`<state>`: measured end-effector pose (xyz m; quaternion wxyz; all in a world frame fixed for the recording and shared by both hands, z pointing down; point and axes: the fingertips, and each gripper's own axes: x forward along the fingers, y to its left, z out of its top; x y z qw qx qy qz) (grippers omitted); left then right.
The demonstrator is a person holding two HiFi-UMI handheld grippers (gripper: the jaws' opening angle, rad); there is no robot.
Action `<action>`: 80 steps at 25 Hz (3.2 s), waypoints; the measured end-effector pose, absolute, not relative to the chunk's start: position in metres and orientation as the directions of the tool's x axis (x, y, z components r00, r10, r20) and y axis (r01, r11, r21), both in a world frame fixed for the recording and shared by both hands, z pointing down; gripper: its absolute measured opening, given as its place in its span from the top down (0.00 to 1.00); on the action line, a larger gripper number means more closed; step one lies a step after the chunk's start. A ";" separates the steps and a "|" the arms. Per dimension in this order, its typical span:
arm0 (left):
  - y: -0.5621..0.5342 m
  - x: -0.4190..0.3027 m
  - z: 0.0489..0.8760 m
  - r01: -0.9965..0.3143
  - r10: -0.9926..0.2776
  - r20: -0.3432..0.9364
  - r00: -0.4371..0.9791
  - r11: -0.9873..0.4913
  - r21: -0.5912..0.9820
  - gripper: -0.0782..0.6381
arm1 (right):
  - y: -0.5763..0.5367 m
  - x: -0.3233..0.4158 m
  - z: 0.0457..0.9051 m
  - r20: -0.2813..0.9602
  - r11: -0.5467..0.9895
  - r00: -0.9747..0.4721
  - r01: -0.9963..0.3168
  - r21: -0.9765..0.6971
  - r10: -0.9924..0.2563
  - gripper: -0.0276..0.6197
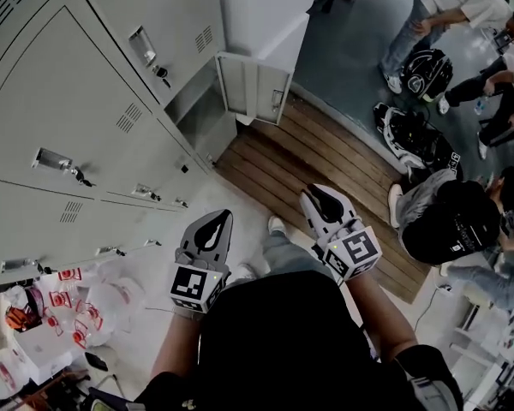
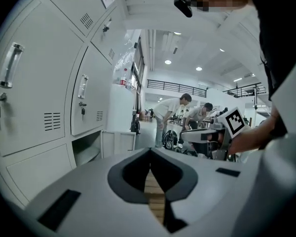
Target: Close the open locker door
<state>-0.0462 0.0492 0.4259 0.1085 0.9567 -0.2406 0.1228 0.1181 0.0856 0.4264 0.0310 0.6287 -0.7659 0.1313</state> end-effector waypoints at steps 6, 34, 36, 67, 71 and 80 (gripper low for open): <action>0.000 -0.008 0.430 -0.550 -0.489 0.321 0.811 -0.824 0.135 0.86 | 0.023 0.163 0.441 0.227 0.222 -0.260 -0.958 -0.181 -0.938 0.86; -0.080 0.042 0.438 -0.720 -0.639 0.386 0.665 -0.687 0.103 0.86 | -0.185 0.297 0.539 0.368 0.283 -0.297 -0.955 -0.093 -0.881 0.77; -0.080 0.036 0.440 -0.724 -0.642 0.393 0.659 -0.682 0.099 0.86 | -0.194 0.299 0.547 0.385 0.282 -0.290 -0.956 -0.080 -0.876 0.76; -0.059 -0.013 0.450 -0.769 -0.679 0.401 0.615 -0.629 0.116 0.86 | -0.195 0.268 0.573 0.430 0.257 -0.263 -0.964 -0.072 -0.864 0.76; -0.052 -0.018 0.448 -0.752 -0.664 0.395 0.635 -0.649 0.117 0.86 | -0.181 0.253 0.571 0.433 0.256 -0.258 -0.965 -0.063 -0.864 0.76; -0.040 -0.046 0.450 -0.741 -0.655 0.387 0.648 -0.660 0.124 0.86 | -0.185 0.246 0.573 0.453 0.231 -0.218 -0.973 -0.027 -0.865 0.74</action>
